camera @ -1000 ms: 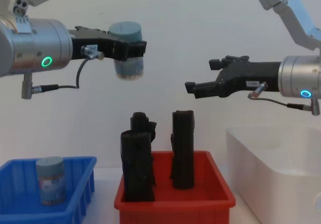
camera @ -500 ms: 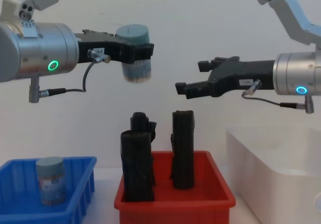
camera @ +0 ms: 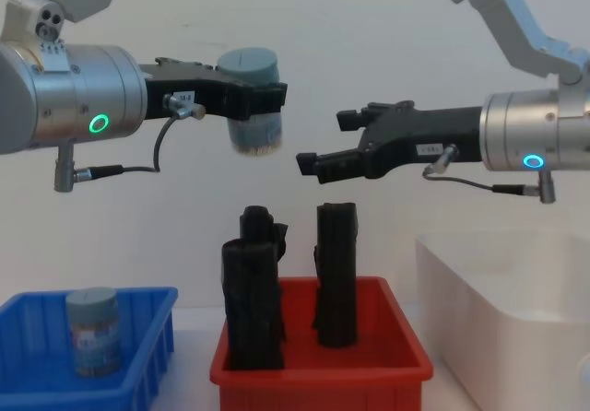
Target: Pick the cotton swabs from the blue box and place them into the white box.
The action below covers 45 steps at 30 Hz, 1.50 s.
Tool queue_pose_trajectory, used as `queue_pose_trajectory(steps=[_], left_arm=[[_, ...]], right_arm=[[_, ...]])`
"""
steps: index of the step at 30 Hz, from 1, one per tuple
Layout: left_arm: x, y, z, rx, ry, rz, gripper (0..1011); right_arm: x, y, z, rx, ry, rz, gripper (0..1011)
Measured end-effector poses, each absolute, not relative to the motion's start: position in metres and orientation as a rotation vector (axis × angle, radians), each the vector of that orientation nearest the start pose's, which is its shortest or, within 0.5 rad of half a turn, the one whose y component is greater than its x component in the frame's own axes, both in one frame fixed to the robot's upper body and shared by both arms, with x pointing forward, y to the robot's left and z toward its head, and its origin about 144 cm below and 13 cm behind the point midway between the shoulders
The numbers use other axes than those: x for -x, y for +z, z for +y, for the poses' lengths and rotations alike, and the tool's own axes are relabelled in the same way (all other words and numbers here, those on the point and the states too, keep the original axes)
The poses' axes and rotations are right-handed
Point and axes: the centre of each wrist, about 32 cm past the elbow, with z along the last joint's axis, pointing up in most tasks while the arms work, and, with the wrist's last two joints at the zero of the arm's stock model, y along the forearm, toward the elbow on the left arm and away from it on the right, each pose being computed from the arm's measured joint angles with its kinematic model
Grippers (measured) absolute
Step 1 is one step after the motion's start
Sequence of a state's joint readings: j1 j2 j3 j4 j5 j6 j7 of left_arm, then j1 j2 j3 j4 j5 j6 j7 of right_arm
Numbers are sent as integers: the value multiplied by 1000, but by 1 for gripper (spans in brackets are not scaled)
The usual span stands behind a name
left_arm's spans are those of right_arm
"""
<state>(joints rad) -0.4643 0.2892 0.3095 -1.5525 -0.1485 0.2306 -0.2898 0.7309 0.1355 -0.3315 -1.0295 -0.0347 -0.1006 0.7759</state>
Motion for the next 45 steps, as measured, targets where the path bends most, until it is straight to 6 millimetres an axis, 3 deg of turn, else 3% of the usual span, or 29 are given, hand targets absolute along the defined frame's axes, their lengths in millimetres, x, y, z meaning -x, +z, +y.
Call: queue_pose_trajectory(steps=[45], left_arm=[[-551,1289,216,-99,1012,-259,676]], right_arm=[[-643,1265,-158,198,-565,-351,1002]])
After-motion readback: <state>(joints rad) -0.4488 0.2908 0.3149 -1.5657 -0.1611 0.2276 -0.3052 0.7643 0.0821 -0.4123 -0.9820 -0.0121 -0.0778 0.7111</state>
